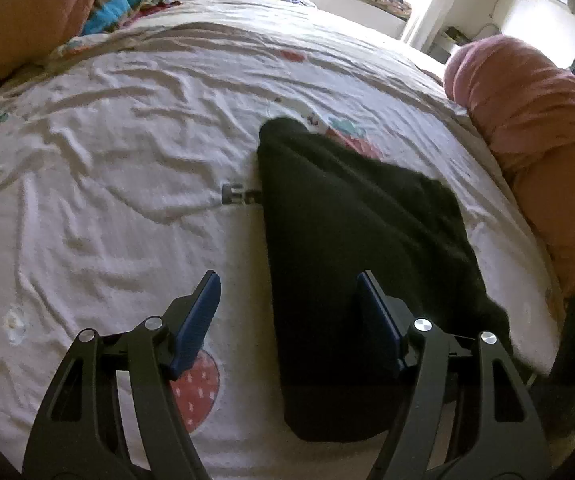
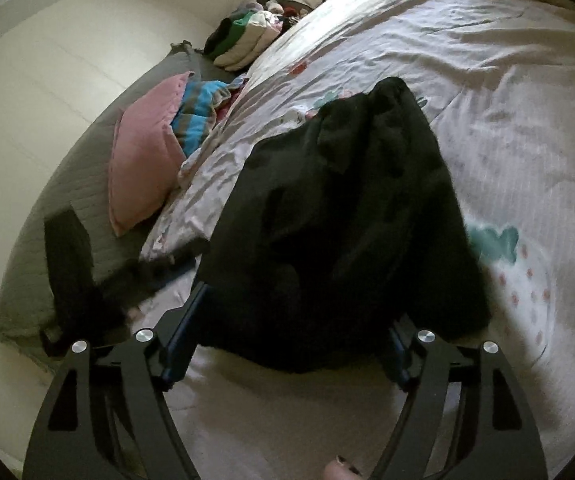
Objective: Fold small clothes
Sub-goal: 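Open the left tool to release the folded side onto the shirt, then move the right tool to the opposite side edge and close on it, then fold the gripped side edge inward over the shirt with the right tool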
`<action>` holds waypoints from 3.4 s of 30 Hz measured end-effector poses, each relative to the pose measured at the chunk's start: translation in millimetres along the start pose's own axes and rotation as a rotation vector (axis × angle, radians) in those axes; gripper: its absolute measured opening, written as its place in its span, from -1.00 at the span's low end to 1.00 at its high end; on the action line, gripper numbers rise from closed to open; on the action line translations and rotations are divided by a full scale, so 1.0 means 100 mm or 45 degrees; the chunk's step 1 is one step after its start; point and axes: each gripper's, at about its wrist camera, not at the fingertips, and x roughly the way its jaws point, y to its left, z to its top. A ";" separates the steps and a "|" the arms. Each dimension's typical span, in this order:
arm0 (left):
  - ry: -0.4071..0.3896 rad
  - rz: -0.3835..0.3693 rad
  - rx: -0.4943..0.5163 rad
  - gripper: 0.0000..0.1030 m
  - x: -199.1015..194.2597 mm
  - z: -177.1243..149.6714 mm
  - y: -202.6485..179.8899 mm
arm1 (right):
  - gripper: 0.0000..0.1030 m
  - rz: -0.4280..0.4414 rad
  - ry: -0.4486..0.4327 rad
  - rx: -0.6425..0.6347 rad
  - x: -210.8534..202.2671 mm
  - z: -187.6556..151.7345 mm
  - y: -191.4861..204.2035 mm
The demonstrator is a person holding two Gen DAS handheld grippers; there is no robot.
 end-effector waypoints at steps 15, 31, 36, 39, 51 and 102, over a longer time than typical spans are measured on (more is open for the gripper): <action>0.010 -0.031 0.053 0.21 0.00 -0.07 -0.09 | -0.64 -0.205 0.165 -0.189 0.47 0.82 0.01; 0.058 -0.077 0.106 0.34 0.05 -0.13 -0.30 | -0.60 -0.478 0.064 -0.497 0.45 0.74 -0.15; 0.064 -0.069 0.107 0.34 0.06 -0.15 -0.28 | -0.25 -0.475 0.043 -0.430 0.35 0.72 -0.15; 0.064 -0.071 0.090 0.36 0.06 -0.17 -0.25 | -0.08 -0.456 0.044 -0.413 0.25 0.67 -0.10; 0.043 -0.078 0.063 0.45 -0.04 -0.29 -0.20 | 0.21 -0.274 -0.050 -0.247 -0.30 0.35 -0.09; 0.094 -0.125 0.118 0.15 0.10 -0.30 -0.38 | -0.74 -0.692 -0.001 -0.454 0.49 1.10 -0.22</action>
